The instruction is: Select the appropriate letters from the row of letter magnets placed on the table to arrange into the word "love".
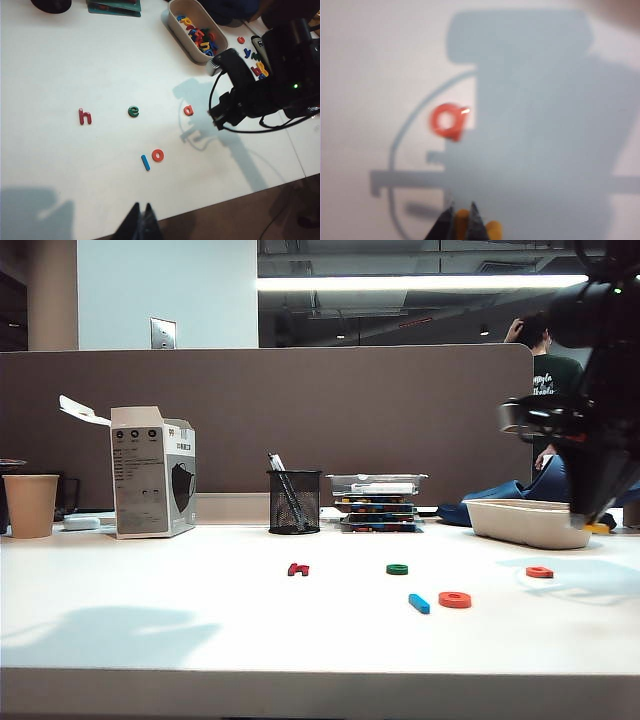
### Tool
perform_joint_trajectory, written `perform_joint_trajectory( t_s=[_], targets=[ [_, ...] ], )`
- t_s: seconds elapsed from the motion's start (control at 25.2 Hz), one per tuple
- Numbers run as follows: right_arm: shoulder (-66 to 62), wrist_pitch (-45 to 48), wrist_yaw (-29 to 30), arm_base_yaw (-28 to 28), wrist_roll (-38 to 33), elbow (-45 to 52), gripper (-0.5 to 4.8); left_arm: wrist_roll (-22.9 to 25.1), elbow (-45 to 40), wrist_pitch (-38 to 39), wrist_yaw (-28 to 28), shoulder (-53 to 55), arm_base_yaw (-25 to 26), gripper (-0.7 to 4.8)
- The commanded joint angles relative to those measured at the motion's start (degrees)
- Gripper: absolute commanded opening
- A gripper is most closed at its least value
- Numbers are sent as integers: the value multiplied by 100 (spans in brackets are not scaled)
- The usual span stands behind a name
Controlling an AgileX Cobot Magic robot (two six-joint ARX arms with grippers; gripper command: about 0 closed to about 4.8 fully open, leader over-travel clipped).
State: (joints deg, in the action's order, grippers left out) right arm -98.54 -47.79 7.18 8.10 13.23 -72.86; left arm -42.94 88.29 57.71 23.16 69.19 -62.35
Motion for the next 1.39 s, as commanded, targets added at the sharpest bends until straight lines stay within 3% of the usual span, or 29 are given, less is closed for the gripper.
perform_joint_trajectory(
  t_s=[0.04,0.28,0.52,1.11,1.27,1.39],
  targets=[
    [219,227,68,280,-437,402,-9,4,13,-42,11,-11,-4,-5],
    [313,1080,428,748,-966,1331,-9,4,13,-37,2,-11,-4,-5],
    [302,1510,380,1182,-1235,1377,-9,4,13,-39,7,-11,-4,-5],
    [240,1353,348,1305,-1480,1578,-8,4,13,-39,13,-11,-4,-5],
    [240,1340,350,1305,-1480,1567,62,4,13,-39,11,-11,-4,-5],
    [256,1335,358,1305,-1480,1556,68,4,13,-39,13,-11,-4,-5]
  ],
)
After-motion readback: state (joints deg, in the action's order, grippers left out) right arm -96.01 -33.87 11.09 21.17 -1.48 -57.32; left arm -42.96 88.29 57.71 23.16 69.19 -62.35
